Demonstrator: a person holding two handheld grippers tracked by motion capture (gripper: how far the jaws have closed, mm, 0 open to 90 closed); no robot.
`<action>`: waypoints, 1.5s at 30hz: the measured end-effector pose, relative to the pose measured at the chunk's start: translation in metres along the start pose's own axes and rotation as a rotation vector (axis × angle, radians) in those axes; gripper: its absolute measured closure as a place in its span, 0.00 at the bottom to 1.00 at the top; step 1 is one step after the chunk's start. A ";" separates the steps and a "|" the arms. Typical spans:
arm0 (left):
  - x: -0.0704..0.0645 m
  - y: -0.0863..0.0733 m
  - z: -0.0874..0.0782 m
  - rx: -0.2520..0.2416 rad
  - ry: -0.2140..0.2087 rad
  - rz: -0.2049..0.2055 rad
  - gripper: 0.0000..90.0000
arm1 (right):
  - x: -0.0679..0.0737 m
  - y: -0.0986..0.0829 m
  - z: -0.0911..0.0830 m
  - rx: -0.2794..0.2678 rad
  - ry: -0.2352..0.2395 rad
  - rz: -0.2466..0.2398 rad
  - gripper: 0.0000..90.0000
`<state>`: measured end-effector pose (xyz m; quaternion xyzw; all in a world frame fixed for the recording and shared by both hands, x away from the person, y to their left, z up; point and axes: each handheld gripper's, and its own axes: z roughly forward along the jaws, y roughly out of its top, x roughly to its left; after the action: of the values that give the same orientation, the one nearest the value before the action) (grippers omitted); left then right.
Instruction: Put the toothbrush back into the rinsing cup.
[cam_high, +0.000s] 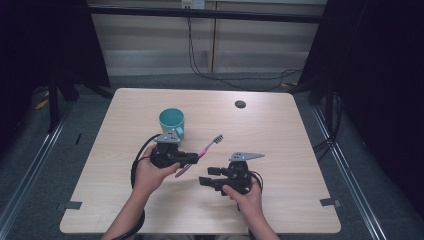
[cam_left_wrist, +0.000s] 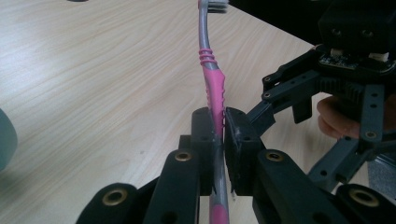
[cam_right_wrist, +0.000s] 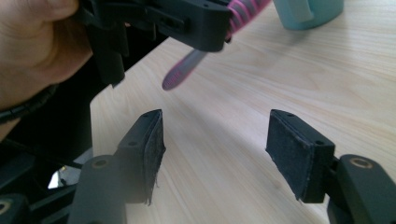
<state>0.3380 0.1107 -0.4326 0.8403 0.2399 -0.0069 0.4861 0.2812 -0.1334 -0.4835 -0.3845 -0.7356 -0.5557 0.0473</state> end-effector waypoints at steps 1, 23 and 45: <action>0.000 0.000 0.000 0.000 0.000 0.000 0.92 | 0.001 0.001 0.002 -0.001 -0.001 -0.002 0.41; -0.011 0.005 0.013 -0.014 -0.031 0.001 0.92 | 0.008 0.005 0.024 -0.041 0.016 0.021 0.44; -0.016 0.006 0.020 -0.012 -0.032 0.008 0.92 | 0.007 0.009 0.027 -0.083 0.027 0.061 0.66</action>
<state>0.3309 0.0854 -0.4340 0.8381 0.2291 -0.0170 0.4947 0.2910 -0.1058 -0.4835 -0.4008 -0.6992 -0.5891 0.0582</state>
